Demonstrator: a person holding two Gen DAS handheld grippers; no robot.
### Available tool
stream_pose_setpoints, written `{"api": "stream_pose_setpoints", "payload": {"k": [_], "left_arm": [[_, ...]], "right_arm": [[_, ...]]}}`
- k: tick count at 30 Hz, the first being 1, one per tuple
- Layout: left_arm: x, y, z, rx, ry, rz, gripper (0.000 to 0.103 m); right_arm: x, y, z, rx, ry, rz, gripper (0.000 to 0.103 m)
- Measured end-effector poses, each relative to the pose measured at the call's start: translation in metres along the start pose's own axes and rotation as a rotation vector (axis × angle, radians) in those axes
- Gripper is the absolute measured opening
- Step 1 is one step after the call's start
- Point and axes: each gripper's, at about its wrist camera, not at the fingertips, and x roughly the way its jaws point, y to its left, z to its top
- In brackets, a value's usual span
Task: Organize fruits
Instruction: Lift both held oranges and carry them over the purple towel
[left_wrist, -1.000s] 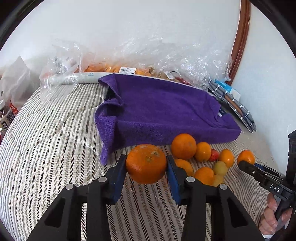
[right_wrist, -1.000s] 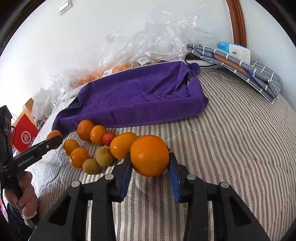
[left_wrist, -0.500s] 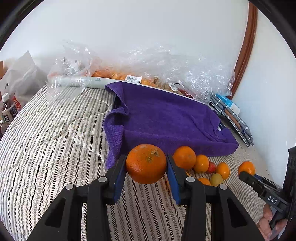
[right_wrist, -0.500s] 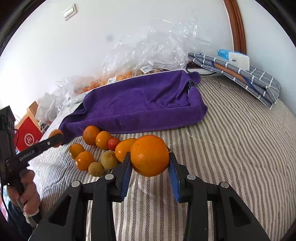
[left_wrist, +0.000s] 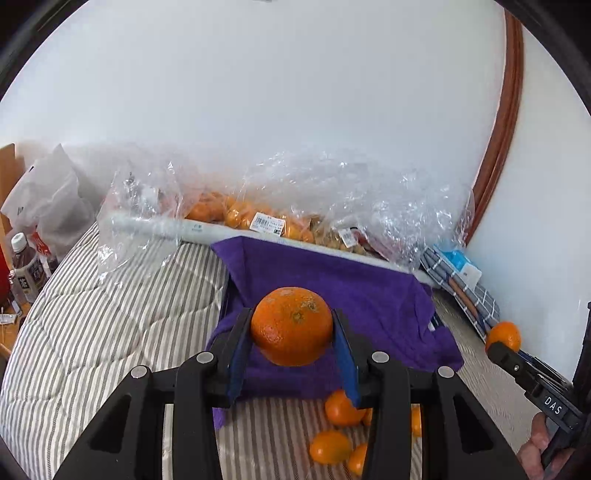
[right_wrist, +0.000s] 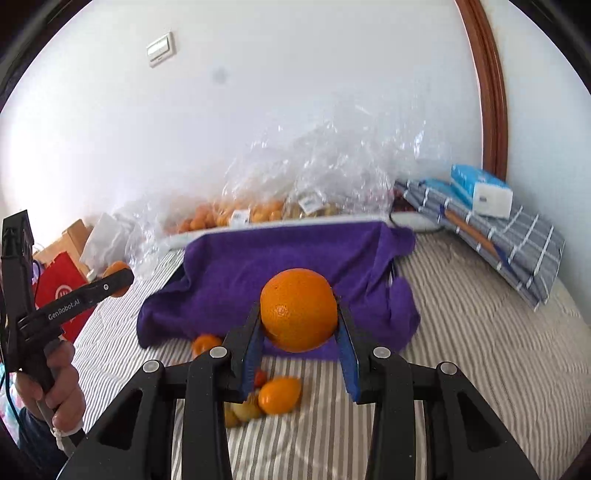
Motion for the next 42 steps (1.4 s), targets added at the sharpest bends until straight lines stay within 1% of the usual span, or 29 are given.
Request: {"api": "stream_pose_setpoints", "payload": {"k": [2,8,13,15,20,22,24,29,36,42], "left_arm": [[0.007,0.000,0.009,-0.018,-0.002,-0.007,0.040],[0.040,-0.004,0.031,-0.040,0.001,0.013,0.040],[0.067,-0.003,0.026,-0.030,0.026,0.035,0.040],[0.076,-0.002,0.020,-0.023,0.042,0.046,0.040],[0.094,0.002,0.006,-0.034,0.105,0.041,0.040],[0.097,-0.001,0.004,-0.020,0.117,0.050,0.040],[0.100,-0.003,0.002,-0.005,0.122,0.057,0.040],[0.109,-0.007,-0.001,0.003,0.160,0.061,0.040],[0.118,-0.009,-0.006,0.021,0.200,0.087,0.040],[0.118,-0.008,-0.007,0.034,0.208,0.101,0.040]], "right_arm": [[0.005,-0.001,0.012,0.001,-0.017,-0.003,0.037],[0.031,-0.003,0.041,0.015,-0.041,0.016,0.037],[0.067,-0.009,0.051,0.014,-0.013,0.004,0.038],[0.081,-0.012,0.048,0.013,0.011,-0.003,0.037],[0.113,-0.024,0.028,0.032,0.082,-0.012,0.037],[0.121,-0.023,0.023,0.012,0.118,-0.029,0.037],[0.125,-0.021,0.019,-0.007,0.131,-0.037,0.037],[0.131,-0.020,0.014,-0.005,0.168,-0.018,0.037],[0.144,-0.018,0.006,-0.008,0.230,-0.043,0.037],[0.145,-0.018,0.004,-0.010,0.239,-0.052,0.037]]}}
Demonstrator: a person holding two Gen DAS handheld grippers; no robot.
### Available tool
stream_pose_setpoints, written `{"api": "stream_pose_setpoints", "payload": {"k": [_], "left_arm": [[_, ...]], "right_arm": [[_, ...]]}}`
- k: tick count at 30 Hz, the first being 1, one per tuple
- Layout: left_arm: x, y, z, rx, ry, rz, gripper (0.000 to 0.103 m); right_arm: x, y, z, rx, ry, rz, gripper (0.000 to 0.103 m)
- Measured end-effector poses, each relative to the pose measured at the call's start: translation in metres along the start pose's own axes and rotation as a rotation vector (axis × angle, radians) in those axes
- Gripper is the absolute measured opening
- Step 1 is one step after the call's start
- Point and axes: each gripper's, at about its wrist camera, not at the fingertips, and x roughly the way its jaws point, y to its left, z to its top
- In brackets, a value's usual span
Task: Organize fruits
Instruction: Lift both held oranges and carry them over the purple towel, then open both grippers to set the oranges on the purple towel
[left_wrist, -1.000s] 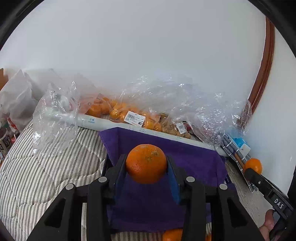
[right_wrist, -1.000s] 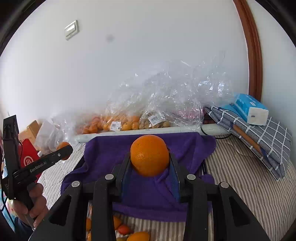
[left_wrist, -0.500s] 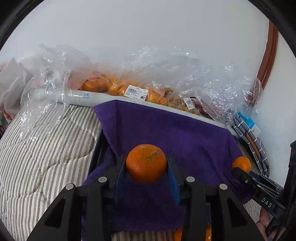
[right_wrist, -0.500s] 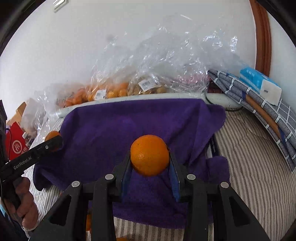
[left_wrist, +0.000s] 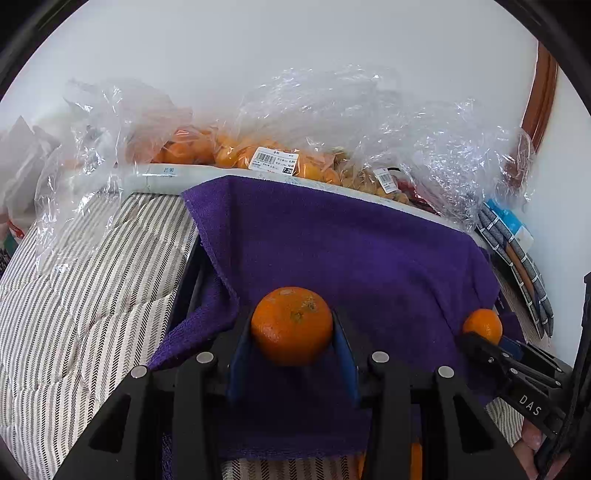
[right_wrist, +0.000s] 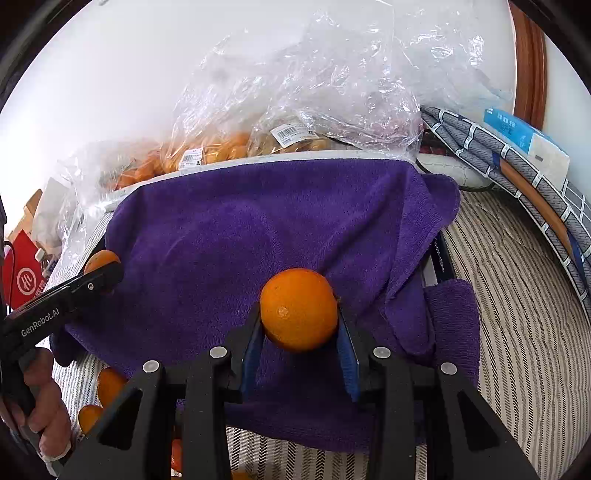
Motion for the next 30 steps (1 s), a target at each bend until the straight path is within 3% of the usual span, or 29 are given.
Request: {"api": "stream_pose_setpoints", "payload": {"k": [13,16,21,30], "left_arm": [[0.003,-0.006,0.000,0.043,0.020,0.032,0.040],[0.003,-0.007,-0.001,0.044,0.020,0.034,0.040],[0.002,-0.009,-0.001,0.042,0.016,0.019,0.040],[-0.017,-0.009,0.001,0.027,-0.084,-0.011,0.052]], "right_arm": [[0.000,0.001,-0.001,-0.009,-0.001,-0.006,0.038],[-0.003,0.002,0.000,-0.017,-0.021,-0.006,0.042],[-0.018,0.004,0.000,-0.035,-0.097,-0.013,0.057],[-0.029,0.008,-0.001,-0.028,-0.160,-0.010,0.061]]}}
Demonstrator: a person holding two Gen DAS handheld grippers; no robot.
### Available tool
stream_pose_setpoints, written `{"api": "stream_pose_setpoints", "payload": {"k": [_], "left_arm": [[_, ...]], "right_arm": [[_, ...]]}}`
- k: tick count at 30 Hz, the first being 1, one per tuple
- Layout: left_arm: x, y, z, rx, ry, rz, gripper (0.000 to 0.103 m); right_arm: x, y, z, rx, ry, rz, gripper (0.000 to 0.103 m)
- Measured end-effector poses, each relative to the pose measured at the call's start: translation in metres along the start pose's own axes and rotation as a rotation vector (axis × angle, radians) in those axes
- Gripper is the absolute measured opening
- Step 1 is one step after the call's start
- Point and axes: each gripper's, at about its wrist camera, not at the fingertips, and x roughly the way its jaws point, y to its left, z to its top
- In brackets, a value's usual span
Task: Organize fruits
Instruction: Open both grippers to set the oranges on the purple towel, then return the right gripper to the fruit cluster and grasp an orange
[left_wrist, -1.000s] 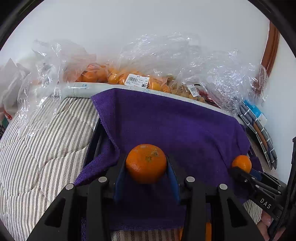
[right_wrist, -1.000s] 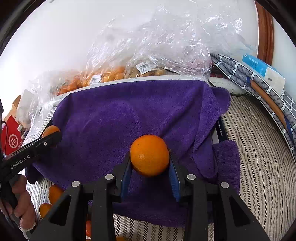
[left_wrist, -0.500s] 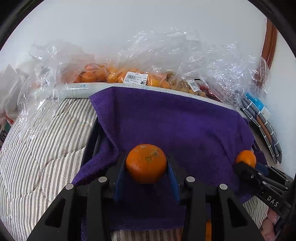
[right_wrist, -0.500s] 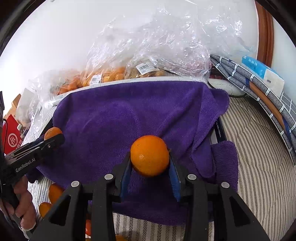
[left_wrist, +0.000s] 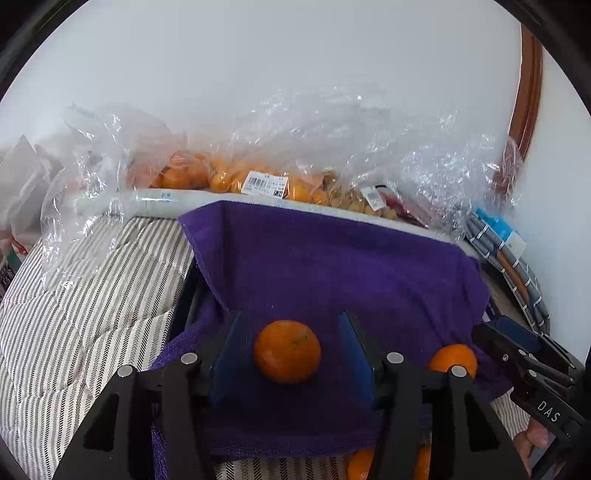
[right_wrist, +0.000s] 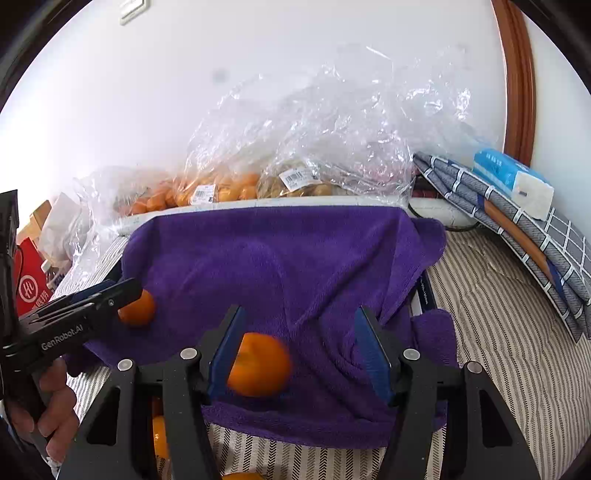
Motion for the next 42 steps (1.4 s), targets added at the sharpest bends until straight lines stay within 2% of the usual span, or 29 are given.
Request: {"api": "stream_pose_setpoints", "payload": {"k": [3,9,13,17,21,24,27,29,31,37,42], "left_arm": [[-0.005,0.001,0.002,-0.014,-0.023,0.000,0.052],[-0.015,0.004,0.000,-0.033,-0.082,0.021,0.052],[-0.025,0.007,-0.003,-0.037,-0.113,0.027,0.052],[-0.036,0.009,-0.003,-0.029,-0.157,0.022,0.052],[-0.046,0.015,-0.008,-0.032,-0.142,-0.004,0.052],[-0.060,0.023,-0.016,-0.061,-0.146,-0.018,0.052],[-0.074,0.033,-0.027,-0.095,-0.141,-0.020,0.052],[-0.082,0.039,-0.034,-0.113,-0.139,-0.019,0.054],[-0.091,0.044,-0.042,-0.124,-0.139,-0.015,0.057],[-0.101,0.048,-0.060,-0.116,-0.105,-0.001,0.058],[-0.104,0.042,-0.065,-0.083,-0.097,0.004,0.058]], "right_arm": [[-0.004,0.000,0.001,0.000,-0.014,0.017,0.061],[-0.017,0.001,0.002,0.001,-0.088,-0.010,0.061],[-0.022,0.000,0.005,-0.011,-0.099,-0.011,0.061],[-0.030,-0.003,0.010,-0.001,-0.105,0.013,0.055],[-0.047,-0.001,0.008,0.014,-0.080,-0.011,0.055],[-0.058,0.002,-0.005,0.015,-0.021,-0.019,0.055],[-0.064,0.006,-0.028,0.016,0.019,0.002,0.049],[-0.063,0.010,-0.044,0.006,0.055,0.006,0.039],[-0.060,0.016,-0.059,-0.007,0.099,0.008,0.036],[-0.056,0.024,-0.071,0.046,0.115,0.040,0.036],[-0.044,0.026,-0.074,0.114,0.203,0.120,0.036]]}}
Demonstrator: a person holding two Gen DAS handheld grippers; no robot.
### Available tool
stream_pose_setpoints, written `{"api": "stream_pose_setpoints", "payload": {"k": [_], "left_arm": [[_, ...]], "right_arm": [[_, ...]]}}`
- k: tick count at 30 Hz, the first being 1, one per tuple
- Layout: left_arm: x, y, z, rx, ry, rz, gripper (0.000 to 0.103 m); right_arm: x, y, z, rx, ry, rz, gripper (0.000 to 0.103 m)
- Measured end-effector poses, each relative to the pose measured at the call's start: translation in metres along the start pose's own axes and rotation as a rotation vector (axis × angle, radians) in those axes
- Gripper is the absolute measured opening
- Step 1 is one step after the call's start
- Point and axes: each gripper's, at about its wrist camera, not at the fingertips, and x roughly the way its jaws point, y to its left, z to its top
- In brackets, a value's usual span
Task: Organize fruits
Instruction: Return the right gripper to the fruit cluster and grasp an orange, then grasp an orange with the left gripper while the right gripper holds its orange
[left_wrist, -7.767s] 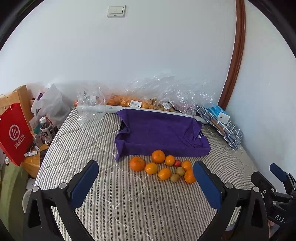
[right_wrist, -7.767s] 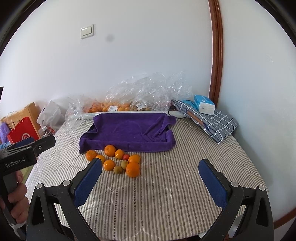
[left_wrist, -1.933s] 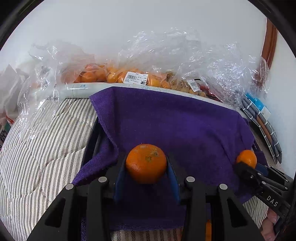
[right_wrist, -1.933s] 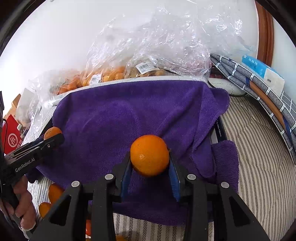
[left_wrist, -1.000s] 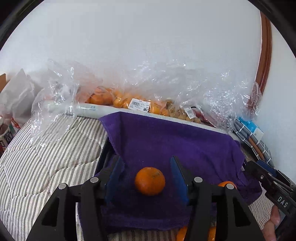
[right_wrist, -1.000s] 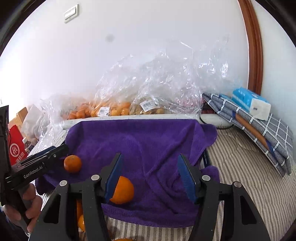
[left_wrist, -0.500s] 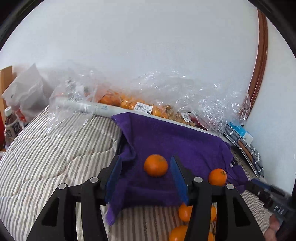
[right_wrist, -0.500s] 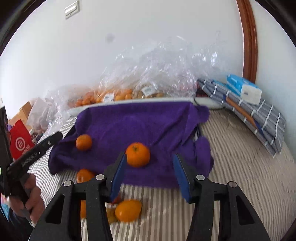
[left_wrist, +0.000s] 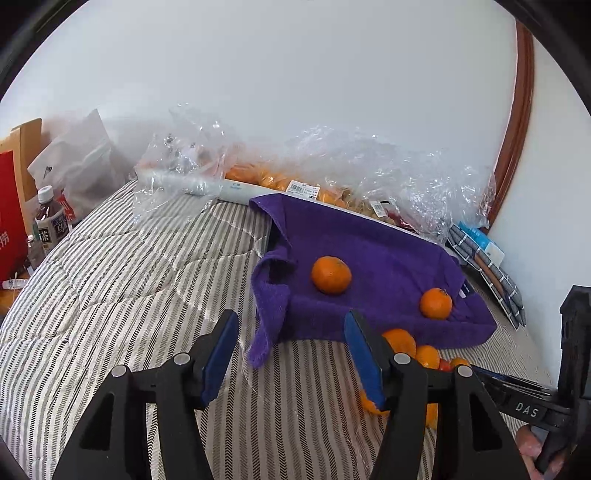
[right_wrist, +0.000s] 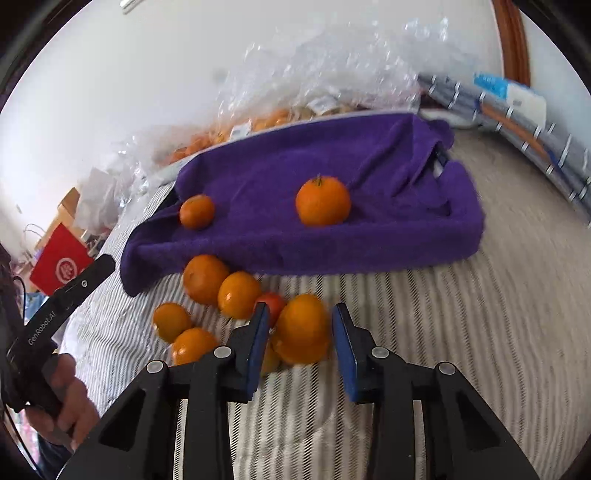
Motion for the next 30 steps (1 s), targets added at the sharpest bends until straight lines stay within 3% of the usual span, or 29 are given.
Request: {"api": "stream_pose_setpoints", "payload": {"k": [9,16,23,28,30], "left_arm": [[0.003,-0.004,-0.003,0.015,0.034,-0.021,0.058],[0.010,-0.010,-0.007,0.049,0.091,-0.059,0.058],[0.013,-0.021,-0.015,0.080,0.177,-0.213,0.058],[0.018,-0.036,-0.024,0.143,0.226,-0.242,0.058],[0.021,-0.040,-0.026,0.162,0.240,-0.244,0.044]], "right_arm": [[-0.022,-0.011,-0.005,-0.027,-0.079,-0.105,0.032],[-0.014,-0.021,-0.016,-0.090,-0.037,-0.150,0.033],[-0.011,-0.020,-0.019,-0.110,-0.036,-0.183,0.033],[-0.016,-0.021,-0.021,-0.101,-0.059,-0.175,0.033],[-0.017,-0.022,-0.021,-0.092,-0.063,-0.171,0.033]]}}
